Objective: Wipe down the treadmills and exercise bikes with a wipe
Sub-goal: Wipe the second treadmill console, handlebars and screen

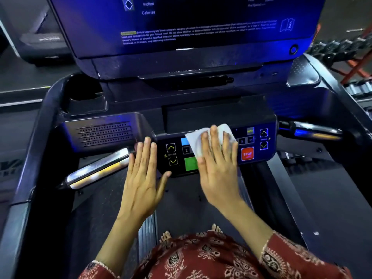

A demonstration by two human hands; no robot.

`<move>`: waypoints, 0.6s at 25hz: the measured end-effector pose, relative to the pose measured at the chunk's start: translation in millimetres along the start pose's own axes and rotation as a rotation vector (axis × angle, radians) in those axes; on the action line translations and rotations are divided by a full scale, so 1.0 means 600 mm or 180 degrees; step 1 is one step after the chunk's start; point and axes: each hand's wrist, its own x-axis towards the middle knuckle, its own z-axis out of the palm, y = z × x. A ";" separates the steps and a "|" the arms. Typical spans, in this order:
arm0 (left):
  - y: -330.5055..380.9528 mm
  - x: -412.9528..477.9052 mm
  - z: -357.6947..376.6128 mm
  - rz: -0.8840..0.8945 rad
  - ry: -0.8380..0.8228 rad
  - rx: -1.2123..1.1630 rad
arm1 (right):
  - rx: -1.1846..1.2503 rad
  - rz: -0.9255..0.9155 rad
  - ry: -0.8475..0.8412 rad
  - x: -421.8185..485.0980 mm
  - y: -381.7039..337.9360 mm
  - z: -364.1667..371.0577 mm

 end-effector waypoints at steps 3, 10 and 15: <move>-0.017 -0.001 -0.007 -0.0113 -0.0035 -0.0173 | -0.0030 -0.0955 -0.0218 0.008 -0.064 0.026; -0.034 -0.011 -0.007 0.0182 -0.0157 0.0011 | -0.0464 -0.1009 -0.0156 -0.026 -0.007 0.016; -0.019 -0.009 -0.004 0.0039 -0.0100 -0.0207 | -0.0182 -0.1245 -0.0234 -0.017 -0.031 0.024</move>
